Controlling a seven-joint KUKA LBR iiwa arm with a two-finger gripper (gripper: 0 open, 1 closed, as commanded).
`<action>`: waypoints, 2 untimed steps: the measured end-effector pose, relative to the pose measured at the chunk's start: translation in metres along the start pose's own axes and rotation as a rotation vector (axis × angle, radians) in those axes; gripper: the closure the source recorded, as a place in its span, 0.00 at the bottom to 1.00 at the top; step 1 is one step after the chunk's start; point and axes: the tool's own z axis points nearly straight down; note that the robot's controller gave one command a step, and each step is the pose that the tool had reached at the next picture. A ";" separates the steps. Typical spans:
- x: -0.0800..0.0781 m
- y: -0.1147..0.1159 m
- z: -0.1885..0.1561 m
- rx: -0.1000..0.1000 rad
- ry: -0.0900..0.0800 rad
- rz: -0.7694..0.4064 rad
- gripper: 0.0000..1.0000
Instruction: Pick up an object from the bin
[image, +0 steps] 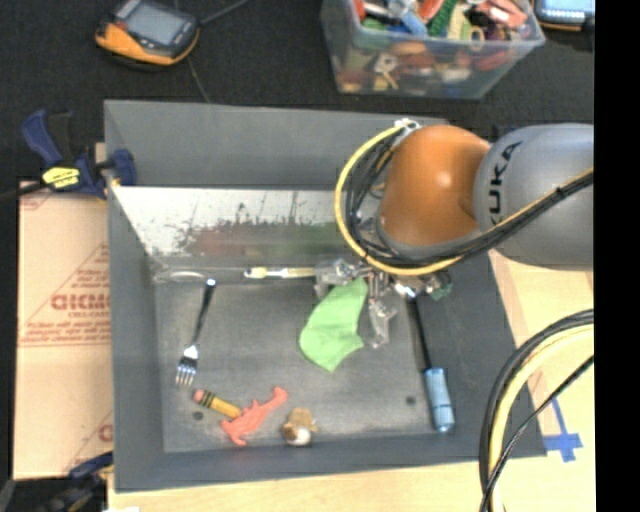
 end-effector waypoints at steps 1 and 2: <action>-0.005 0.001 0.050 0.011 -0.009 -0.267 0.00; -0.017 0.010 0.048 0.009 -0.010 -0.363 1.00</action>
Offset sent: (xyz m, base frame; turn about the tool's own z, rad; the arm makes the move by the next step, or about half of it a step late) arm 0.0050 0.0194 -0.0514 -0.3701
